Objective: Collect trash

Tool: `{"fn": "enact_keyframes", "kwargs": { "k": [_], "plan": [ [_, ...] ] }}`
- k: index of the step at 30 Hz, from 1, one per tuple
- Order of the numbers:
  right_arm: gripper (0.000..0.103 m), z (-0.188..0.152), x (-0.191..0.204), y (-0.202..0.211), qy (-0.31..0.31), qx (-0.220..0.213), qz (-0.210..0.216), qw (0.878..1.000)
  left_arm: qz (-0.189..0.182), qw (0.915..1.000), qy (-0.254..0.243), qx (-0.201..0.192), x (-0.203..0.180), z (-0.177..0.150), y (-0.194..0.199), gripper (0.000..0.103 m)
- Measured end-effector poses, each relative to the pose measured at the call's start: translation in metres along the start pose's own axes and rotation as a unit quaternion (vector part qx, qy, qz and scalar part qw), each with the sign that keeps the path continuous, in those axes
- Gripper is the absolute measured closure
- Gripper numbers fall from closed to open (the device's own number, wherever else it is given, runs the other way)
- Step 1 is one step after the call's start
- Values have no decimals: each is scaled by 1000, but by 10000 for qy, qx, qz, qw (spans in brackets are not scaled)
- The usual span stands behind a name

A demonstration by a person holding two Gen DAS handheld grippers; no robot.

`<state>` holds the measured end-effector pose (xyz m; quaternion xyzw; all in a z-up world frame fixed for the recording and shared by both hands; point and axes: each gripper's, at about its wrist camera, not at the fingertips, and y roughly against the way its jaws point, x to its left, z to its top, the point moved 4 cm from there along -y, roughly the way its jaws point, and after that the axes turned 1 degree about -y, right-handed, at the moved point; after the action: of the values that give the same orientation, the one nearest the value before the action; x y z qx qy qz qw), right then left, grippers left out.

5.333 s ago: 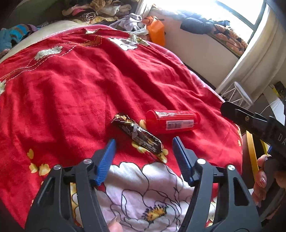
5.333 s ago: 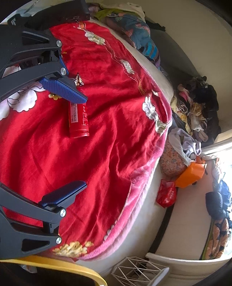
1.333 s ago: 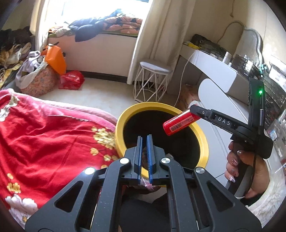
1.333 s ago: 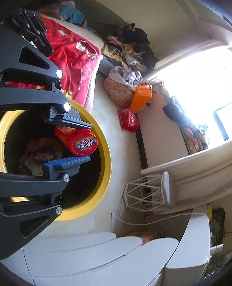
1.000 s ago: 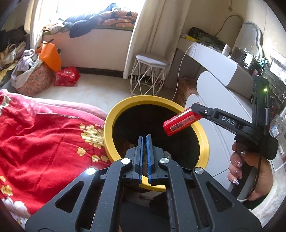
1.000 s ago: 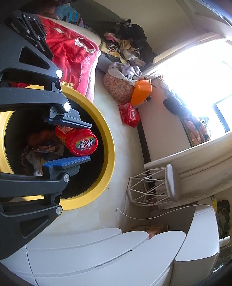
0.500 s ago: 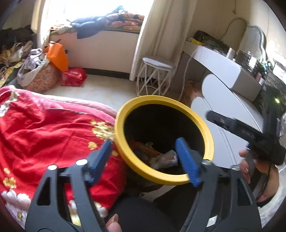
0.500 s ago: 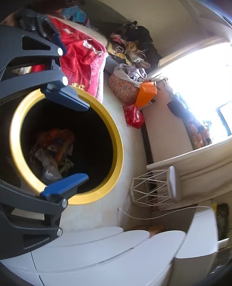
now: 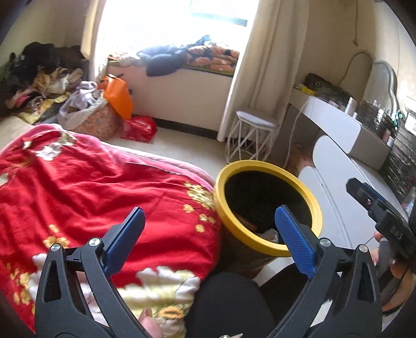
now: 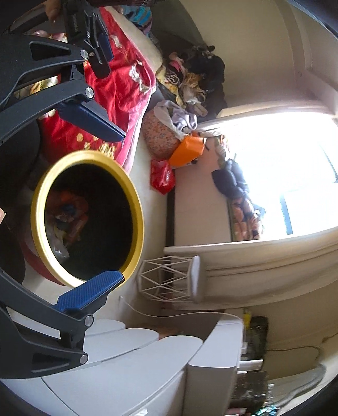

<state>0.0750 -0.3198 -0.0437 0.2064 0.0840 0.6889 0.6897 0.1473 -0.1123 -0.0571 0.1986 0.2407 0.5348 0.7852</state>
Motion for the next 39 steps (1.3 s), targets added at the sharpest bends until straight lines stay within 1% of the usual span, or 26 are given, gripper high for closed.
{"fn": "enact_keyframes", "kwargs": {
  "k": [3,8,12,14,16,21,39],
  "plan": [
    [7,-1,8,14,105,-225,-34,9997,114,9997,41,-190,8,-2,18,11],
    [6,-5,21,40,189,-721,-190,9970,349,9984,8,-455,16,-6,41,11],
    [6,-8,26,53,178,-1034,-276,9941,469,9970,-3,-619,18,-13,55,11],
    [6,-9,29,60,238,-1200,-384,9917,543,9956,41,-767,20,-17,63,11],
    [6,-11,30,62,282,-1285,-423,9904,569,9945,97,-879,21,-18,69,11],
    [6,-14,31,64,346,-1288,-441,9901,677,9917,96,-1086,23,-18,78,11],
    [6,-15,32,63,261,-1299,-496,9899,720,9915,111,-1075,22,-21,80,11]
  ]
}}
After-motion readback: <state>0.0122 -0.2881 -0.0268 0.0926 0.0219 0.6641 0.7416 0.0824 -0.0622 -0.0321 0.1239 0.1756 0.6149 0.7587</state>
